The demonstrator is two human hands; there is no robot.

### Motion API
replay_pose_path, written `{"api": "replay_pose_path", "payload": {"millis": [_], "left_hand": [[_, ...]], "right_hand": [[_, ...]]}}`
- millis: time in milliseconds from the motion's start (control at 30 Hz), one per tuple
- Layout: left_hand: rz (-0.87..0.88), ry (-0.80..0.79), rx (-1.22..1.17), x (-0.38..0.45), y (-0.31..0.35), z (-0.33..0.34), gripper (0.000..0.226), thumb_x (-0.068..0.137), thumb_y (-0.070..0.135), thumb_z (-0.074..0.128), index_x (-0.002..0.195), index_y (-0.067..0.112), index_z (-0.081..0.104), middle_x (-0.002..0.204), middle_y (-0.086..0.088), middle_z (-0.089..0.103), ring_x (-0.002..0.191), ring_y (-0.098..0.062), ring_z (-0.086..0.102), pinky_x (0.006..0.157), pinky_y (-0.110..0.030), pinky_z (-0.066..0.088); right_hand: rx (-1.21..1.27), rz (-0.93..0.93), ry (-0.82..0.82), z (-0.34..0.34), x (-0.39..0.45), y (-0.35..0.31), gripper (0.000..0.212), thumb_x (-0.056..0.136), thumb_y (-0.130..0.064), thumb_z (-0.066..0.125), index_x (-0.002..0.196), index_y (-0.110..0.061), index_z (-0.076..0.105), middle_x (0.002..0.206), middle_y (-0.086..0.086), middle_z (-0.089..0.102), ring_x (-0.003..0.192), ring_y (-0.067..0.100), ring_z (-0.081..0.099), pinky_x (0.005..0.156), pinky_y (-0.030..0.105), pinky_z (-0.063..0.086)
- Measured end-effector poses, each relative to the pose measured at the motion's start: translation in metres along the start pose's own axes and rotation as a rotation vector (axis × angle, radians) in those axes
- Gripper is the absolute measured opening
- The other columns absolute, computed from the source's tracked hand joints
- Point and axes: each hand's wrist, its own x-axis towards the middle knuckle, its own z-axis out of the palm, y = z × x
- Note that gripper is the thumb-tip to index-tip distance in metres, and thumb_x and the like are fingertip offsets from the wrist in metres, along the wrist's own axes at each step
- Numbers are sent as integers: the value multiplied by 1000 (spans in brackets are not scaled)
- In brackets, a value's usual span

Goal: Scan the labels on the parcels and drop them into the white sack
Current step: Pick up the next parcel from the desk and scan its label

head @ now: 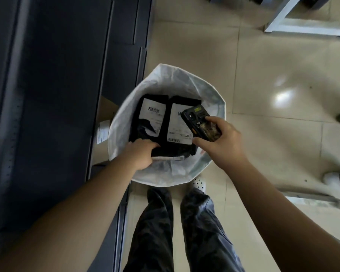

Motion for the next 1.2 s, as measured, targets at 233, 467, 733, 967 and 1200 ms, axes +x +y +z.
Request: {"api": "replay_pose_path", "payload": {"millis": [233,467,733,967,1200], "left_hand": [[31,-175,209,30,8,22,54,96,31,54,147,40,38,142,0,48,126,-26,46,104,-43,41],[-74,-176,7,60,10,48,44,94,52,53,130,28,59,124,-1,62,112,-22,58,97,-40,49],[-69,-98,22,78,18,74,37,90,48,57,113,20,65,111,-3,67,102,-22,62,90,-37,52],[-24,132,-538,28,15,40,45,90,38,68,130,19,59,119,6,61,104,-8,57,88,-24,45],[92,526,-679,-42,33,-18,33,93,30,65,124,20,62,120,10,59,110,-2,53,96,-18,43]], "right_hand": [[-8,-11,-9,7,4,7,66,71,-38,86,130,-32,59,111,-18,55,104,5,56,91,23,48],[40,-6,16,15,5,14,64,69,-38,87,127,-35,60,100,-32,52,102,2,57,93,28,51],[39,1,44,25,3,25,64,69,-37,87,127,-33,61,105,-25,56,105,6,59,94,34,53],[1,-1,32,14,-4,7,64,70,-35,87,129,-31,60,108,-20,55,103,4,57,92,29,51],[-44,-82,2,-12,-16,-38,65,70,-39,86,128,-32,60,110,-18,56,96,1,55,85,20,48]]}}
